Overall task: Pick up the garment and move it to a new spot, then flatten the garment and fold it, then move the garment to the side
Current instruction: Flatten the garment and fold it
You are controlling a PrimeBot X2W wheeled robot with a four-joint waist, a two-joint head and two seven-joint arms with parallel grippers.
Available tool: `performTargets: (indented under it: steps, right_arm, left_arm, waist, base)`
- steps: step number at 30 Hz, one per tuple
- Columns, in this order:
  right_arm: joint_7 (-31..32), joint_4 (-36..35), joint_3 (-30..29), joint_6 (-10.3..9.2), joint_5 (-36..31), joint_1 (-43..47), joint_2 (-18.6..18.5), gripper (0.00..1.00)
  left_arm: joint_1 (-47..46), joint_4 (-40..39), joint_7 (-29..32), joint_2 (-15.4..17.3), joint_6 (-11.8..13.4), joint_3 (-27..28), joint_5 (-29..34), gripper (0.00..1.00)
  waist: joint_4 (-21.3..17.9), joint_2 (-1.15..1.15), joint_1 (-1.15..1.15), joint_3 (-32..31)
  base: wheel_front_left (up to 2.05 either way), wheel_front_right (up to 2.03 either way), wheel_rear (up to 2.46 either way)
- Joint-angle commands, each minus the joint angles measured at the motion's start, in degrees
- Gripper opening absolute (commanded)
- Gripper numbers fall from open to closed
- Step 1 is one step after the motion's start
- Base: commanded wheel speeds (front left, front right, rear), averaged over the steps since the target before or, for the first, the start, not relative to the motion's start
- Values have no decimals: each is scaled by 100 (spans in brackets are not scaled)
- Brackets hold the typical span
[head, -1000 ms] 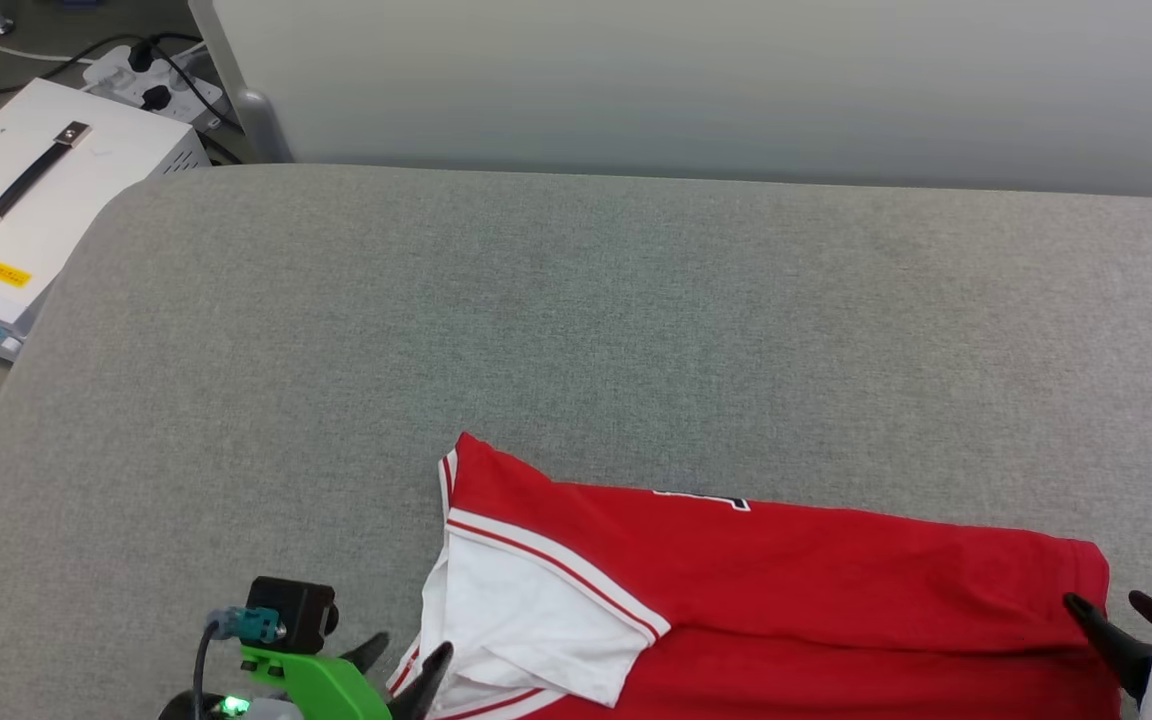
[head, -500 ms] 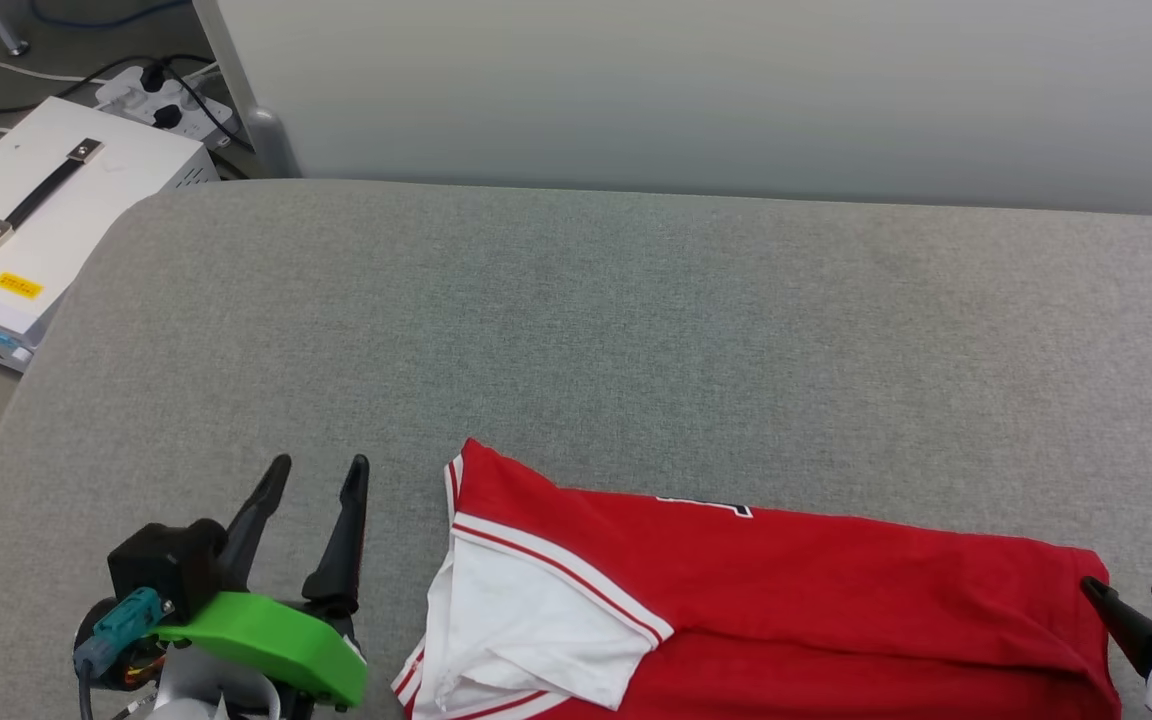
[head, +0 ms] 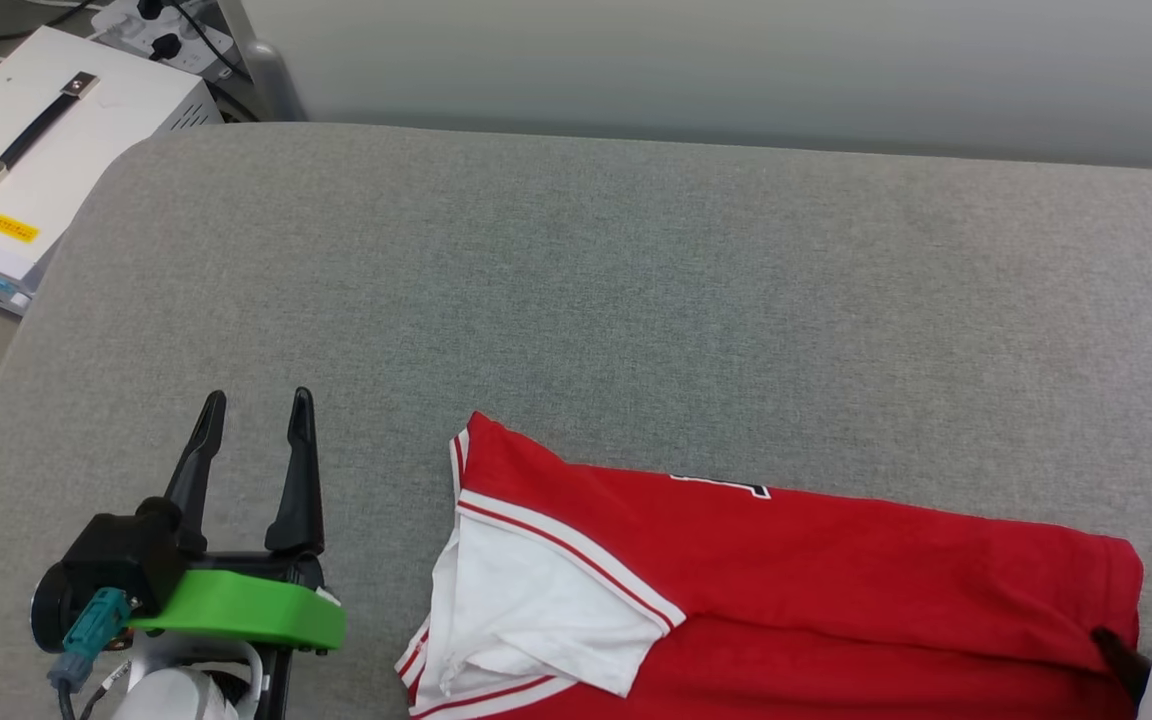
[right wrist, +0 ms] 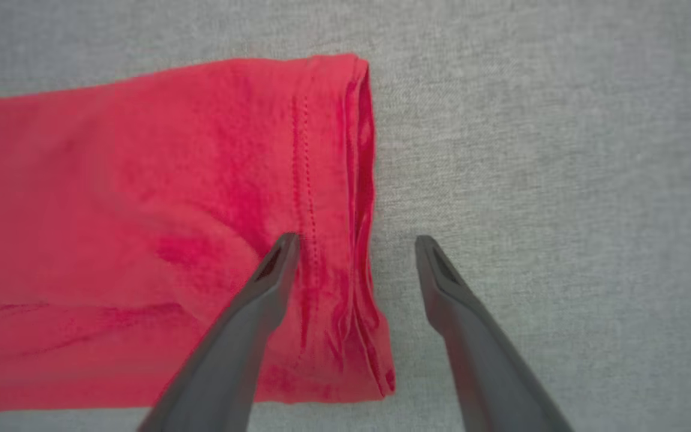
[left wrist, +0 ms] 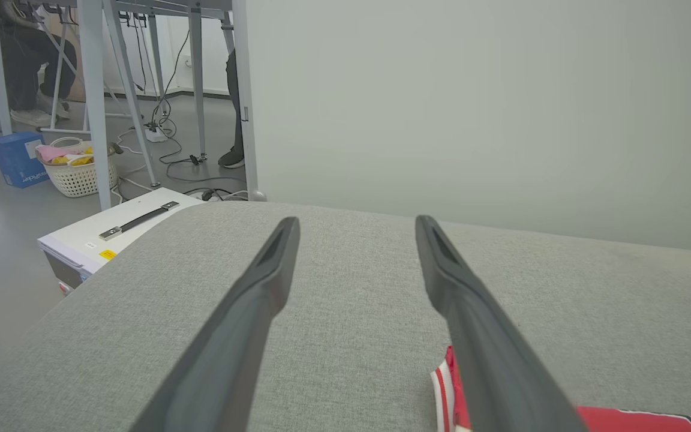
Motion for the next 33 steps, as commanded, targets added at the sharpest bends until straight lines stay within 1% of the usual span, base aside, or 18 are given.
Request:
performTargets:
  steps: [1, 4, 7, 13, 20, 23, 28, 31, 32, 33]
  right_arm:
    - [-43, 113, -4, -2, 32, -4, 14, 100]
    - [-79, 364, 37, -2, 199, -13, 23, 100]
    - [-123, 623, 215, -2, 443, -18, -68, 100]
    - [-345, 1096, 524, -2, 957, -111, -262, 100]
    - [-519, 1505, 1084, -2, 1564, -163, -390, 100]
    - [-477, 1572, 1331, -2, 1827, -168, -392, 100]
    - [-472, 1607, 1744, -2, 2090, -166, -477, 100]
    - [-551, 1638, 1876, -2, 2179, -192, -495, 100]
    - [-588, 1653, 1916, -2, 2190, -199, -519, 80]
    - [-634, 1668, 1930, -2, 2185, -207, -545, 48]
  left_arm:
    - [82, 50, -31, -87, -127, 118, 110, 100]
    - [62, 124, -32, -251, -349, 333, 269, 100]
    - [28, 168, -32, -409, -546, 512, 427, 100]
    - [-31, 261, -32, -627, -844, 776, 670, 100]
    - [-50, 354, -32, -797, -1052, 985, 861, 100]
    - [-48, 386, -32, -853, -1102, 1041, 925, 100]
    - [-8, 425, -32, -960, -1168, 1125, 1017, 100]
    - [18, 445, -32, -1016, -1204, 1153, 1051, 100]
    - [24, 457, -32, -1032, -1218, 1156, 1063, 100]
    - [28, 466, -32, -1042, -1229, 1159, 1073, 100]
  waist:
    - [25, 68, 0, 30]
    - [28, 68, 0, 44]
    - [32, 68, 0, 107]
    - [33, 68, 0, 195]
    - [47, 68, 0, 199]
    - [46, 68, 0, 164]
    - [33, 68, 0, 75]
    - [24, 68, 0, 42]
    - [24, 68, 0, 27]
    - [23, 68, 0, 15]
  base:
    - [0, 0, 0]
    - [0, 0, 0]
    - [0, 0, 0]
    - [0, 0, 0]
    - [0, 0, 0]
    - [0, 0, 0]
    - [0, 0, 0]
    - [0, 0, 0]
    - [0, 0, 0]
    - [0, 0, 0]
